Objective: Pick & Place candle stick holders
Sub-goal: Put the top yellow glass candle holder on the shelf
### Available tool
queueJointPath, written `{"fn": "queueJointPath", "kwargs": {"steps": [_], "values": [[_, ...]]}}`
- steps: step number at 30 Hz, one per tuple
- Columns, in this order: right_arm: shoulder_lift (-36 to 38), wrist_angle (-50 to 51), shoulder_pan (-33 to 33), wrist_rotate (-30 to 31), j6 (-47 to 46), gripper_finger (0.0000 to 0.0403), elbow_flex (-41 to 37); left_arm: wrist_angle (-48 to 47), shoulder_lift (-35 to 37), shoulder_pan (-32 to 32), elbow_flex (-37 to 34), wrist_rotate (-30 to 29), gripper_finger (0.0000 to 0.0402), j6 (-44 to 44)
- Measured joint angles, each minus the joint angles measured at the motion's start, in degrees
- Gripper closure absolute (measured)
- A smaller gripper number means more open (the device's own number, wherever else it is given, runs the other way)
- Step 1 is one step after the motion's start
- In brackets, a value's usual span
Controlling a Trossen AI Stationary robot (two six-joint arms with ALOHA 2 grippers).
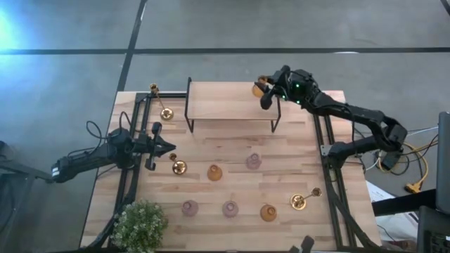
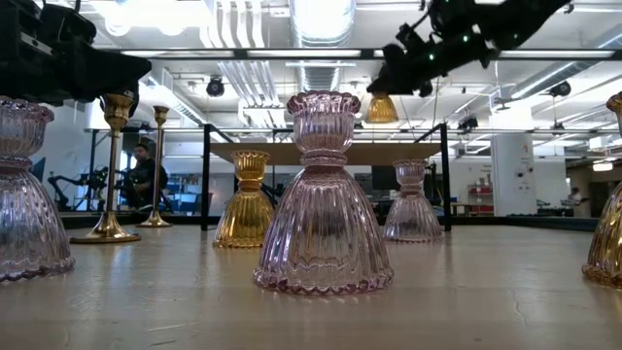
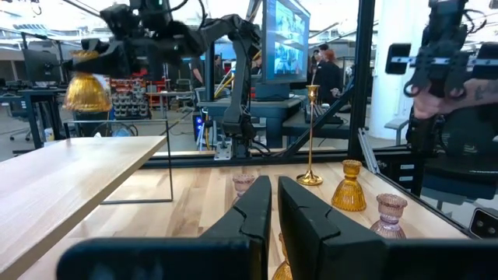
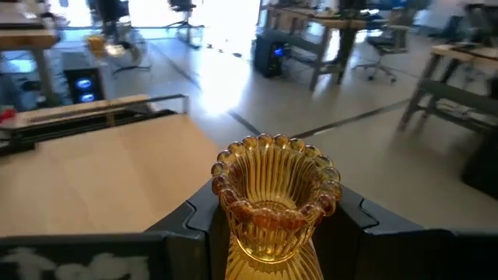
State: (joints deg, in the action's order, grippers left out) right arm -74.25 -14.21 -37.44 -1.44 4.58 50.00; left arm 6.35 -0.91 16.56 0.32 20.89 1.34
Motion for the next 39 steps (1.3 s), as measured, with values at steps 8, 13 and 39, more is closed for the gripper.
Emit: {"fn": "queueJointPath", "kwargs": {"steps": [8,13,39], "values": [[-2.9,-10.8,-3.6,0.2,-3.1,0.0276,-6.2,0.0,0.0,0.0,0.0,0.0,0.0371,0.0],[-6.3,-13.3,-3.9,4.4,-2.7,0.0276,-5.5,0.0,0.0,0.0,0.0,0.0,0.0371,0.0],[-9.1,-12.3,-6.5,7.6,-3.1,0.0276,-5.4,0.0,0.0,0.0,0.0,0.0,0.0371,0.0]]}}
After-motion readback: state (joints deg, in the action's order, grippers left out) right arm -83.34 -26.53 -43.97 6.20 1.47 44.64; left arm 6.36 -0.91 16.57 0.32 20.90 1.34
